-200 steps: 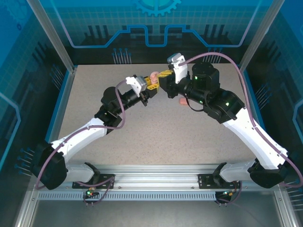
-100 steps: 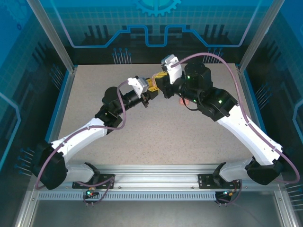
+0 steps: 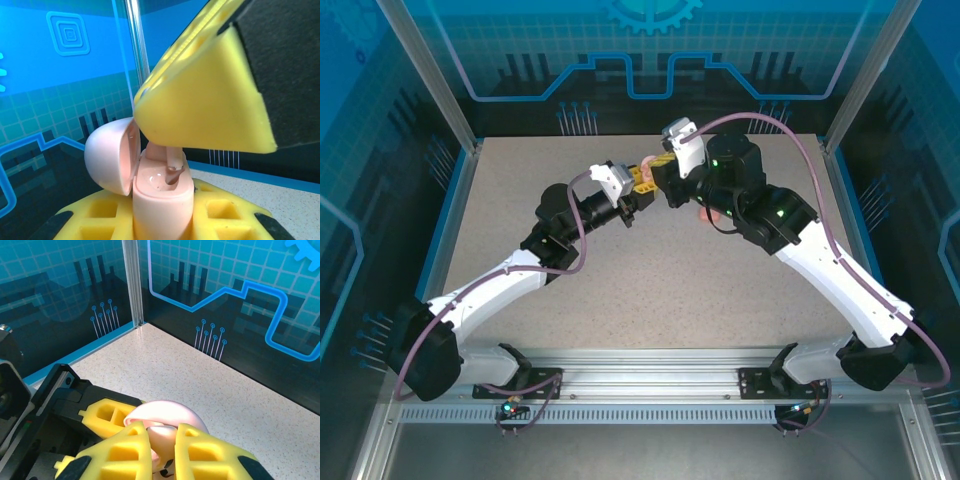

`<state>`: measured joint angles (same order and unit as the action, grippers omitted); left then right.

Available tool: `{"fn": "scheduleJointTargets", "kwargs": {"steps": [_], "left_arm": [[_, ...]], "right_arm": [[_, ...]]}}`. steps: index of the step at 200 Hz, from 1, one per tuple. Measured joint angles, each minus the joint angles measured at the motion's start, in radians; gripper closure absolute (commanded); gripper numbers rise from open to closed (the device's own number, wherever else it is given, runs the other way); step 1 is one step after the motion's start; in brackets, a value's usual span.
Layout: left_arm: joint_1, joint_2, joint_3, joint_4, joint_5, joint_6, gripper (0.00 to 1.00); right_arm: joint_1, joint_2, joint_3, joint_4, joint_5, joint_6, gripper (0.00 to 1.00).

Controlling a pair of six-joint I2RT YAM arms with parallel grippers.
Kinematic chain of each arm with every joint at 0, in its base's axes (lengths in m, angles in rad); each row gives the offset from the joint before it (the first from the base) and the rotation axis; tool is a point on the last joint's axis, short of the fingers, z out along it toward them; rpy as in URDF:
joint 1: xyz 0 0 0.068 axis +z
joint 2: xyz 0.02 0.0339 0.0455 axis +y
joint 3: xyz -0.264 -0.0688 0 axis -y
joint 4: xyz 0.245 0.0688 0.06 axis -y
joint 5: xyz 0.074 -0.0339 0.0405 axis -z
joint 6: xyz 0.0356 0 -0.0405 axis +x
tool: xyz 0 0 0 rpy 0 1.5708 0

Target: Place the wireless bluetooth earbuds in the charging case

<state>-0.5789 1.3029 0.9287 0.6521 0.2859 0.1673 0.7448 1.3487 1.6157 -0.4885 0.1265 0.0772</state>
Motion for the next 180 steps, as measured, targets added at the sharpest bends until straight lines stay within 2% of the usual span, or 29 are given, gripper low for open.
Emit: {"fn": "scheduleJointTargets", "kwargs": {"steps": [180], "left_arm": [[0.000,0.000,0.000,-0.035,0.000,0.000,1.00]], "right_arm": [[-0.014,0.016,-0.006,-0.020,-0.053,-0.013,0.87]]}}
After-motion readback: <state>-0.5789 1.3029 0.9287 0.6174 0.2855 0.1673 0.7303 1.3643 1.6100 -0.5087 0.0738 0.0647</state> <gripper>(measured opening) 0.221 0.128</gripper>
